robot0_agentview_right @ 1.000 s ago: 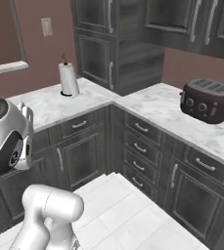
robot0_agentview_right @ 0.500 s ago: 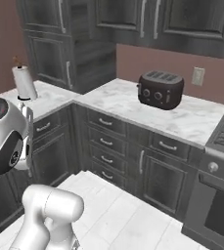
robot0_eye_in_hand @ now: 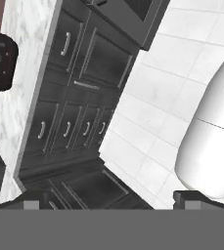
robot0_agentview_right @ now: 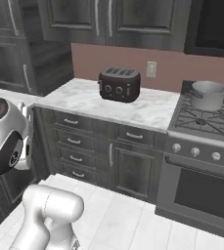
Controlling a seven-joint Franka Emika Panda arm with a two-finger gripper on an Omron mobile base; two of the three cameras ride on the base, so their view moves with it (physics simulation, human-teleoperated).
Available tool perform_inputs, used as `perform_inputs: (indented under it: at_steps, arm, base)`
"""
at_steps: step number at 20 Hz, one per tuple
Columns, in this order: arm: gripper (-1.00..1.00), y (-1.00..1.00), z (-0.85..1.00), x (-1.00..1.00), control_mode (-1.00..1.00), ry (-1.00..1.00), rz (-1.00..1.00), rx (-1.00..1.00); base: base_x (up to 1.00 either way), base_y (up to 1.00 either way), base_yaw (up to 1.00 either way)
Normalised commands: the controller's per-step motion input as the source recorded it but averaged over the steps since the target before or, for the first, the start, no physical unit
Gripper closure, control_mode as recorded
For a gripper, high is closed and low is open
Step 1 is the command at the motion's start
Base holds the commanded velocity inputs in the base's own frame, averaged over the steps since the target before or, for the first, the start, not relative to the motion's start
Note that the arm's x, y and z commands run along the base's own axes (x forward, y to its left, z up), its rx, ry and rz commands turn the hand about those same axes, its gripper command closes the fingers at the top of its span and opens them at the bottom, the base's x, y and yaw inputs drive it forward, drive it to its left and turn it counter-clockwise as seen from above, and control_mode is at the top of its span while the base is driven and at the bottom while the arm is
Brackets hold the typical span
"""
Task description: Move the pot and pan from the stove into the sink.
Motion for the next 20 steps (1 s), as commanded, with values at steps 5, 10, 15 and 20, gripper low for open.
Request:
perform_inputs:
  at_steps: [5, 10, 15, 20]
  arm:
    - [-1.0, 0.0, 0.0, 0.0, 1.0, 0.0, 0.0, 0.0]
    - [-1.0, 0.0, 0.0, 0.0, 1.0, 0.0, 0.0, 0.0]
    - [-1.0, 0.0, 0.0, 0.0, 1.0, 0.0, 0.0, 0.0]
    - [-1.0, 0.0, 0.0, 0.0, 1.0, 0.0, 0.0, 0.0]
  base:
    - [0.0, -0.08, -0.42]
    - [-0.02, -0.18, -0.36]
    - [0.0, -0.02, -0.07]
    - [0.02, -0.48, 0.0]
